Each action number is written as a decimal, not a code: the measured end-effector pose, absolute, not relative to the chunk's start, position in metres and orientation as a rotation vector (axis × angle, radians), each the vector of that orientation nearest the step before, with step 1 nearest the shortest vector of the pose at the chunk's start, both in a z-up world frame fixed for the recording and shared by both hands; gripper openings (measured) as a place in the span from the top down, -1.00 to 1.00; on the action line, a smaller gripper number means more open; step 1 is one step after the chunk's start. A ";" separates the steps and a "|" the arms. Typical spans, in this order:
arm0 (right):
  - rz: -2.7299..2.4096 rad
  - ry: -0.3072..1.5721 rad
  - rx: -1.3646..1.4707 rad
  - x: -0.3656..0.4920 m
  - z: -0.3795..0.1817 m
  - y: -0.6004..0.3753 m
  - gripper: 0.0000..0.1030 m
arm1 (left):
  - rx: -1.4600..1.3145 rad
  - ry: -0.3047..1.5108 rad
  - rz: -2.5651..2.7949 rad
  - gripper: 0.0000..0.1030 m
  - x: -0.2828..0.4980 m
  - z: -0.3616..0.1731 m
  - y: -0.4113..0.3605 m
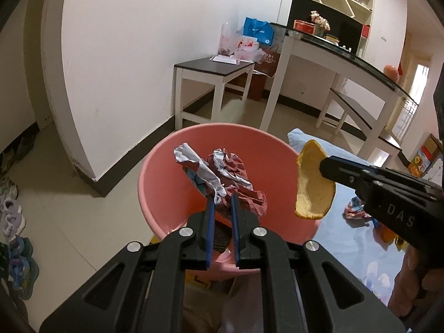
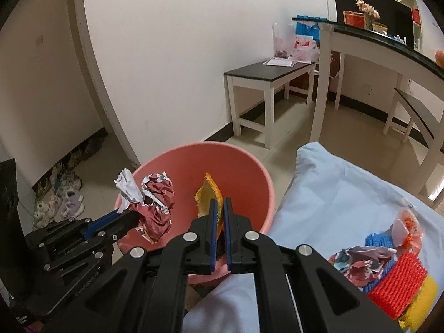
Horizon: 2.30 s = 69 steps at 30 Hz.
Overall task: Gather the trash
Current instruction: 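Carry wrapper and banana peel over the pink bucket and open both grippers, then move both open grippers back over the remaining trash on the table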
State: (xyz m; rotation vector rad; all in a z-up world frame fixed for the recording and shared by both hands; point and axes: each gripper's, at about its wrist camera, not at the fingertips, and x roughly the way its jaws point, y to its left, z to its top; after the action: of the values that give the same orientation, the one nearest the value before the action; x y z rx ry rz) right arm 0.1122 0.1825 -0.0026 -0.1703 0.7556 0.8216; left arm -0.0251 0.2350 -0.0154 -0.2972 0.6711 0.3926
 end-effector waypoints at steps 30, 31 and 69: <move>0.821 0.750 -0.115 0.108 0.004 0.161 0.19 | -0.284 0.631 0.408 0.32 -0.032 0.005 0.225; 0.820 0.746 -0.112 0.106 0.005 0.157 0.19 | -0.285 0.627 0.405 0.32 -0.033 0.007 0.223; 0.467 0.738 0.036 0.080 0.006 -0.081 -0.02 | -0.159 0.631 0.003 0.32 -0.001 0.028 0.071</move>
State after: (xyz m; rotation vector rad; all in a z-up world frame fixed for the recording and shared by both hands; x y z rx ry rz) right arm 0.0800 -0.0812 0.0062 0.0364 0.7378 0.4668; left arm -0.0012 0.0715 0.0275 -0.1586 0.6310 0.0033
